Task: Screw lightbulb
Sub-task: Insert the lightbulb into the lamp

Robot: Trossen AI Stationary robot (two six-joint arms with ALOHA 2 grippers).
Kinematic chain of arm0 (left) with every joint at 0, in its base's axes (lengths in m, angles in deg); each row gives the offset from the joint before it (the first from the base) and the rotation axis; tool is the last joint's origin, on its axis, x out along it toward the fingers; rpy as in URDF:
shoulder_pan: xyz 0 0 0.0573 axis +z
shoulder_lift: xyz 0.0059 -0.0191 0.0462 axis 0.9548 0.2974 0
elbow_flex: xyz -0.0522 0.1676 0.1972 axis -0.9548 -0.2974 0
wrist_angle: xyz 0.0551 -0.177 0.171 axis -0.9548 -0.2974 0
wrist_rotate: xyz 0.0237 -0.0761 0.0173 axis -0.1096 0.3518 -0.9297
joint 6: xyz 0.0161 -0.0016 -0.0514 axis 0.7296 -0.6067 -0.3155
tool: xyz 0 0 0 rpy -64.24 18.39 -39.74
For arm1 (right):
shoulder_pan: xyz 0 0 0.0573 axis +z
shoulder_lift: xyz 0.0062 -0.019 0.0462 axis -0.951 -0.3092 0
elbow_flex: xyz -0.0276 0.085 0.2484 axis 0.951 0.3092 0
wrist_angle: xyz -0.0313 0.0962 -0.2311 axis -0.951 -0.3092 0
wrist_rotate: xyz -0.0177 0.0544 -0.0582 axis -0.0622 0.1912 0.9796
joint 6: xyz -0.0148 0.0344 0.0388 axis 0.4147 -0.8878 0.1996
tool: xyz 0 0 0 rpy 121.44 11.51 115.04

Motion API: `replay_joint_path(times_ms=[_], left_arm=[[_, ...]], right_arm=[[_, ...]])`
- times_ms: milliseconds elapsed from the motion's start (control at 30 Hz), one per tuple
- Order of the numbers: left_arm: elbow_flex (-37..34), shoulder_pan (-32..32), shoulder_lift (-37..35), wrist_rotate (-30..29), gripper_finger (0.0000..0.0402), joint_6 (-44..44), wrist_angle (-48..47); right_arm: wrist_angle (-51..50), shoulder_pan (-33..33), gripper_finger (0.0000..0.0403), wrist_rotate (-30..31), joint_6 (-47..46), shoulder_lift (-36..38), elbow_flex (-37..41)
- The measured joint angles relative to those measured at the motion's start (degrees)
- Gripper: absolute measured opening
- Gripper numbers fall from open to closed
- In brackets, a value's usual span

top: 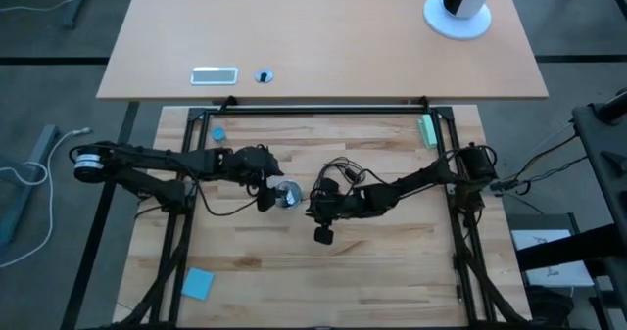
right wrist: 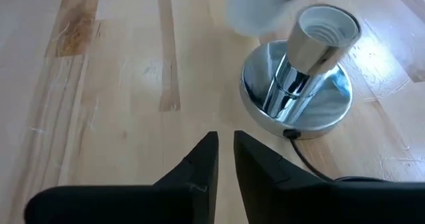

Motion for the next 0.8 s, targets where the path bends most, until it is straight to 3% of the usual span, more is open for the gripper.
replay_joint_path(times_ms=[167, 567, 800], left_arm=[[0.6, 0.0, -1.4, 0.0, 0.0286, 0.0, -3.3], [-0.7, -5.4, -6.0, 0.0, 0.0282, -12.1, -41.6], [-4.4, -9.6, -5.1, -1.0, 0.0295, -12.4, -42.9]], right_arm=[[-0.4, 0.0, 0.0040, 0.0, 0.0, 0.0, 0.0], [-0.3, 0.0, 0.0052, 0.0, -0.5, 0.0, 0.0], [-0.1, 0.0, 0.0052, 0.0, -1.1, 0.0, 0.0]])
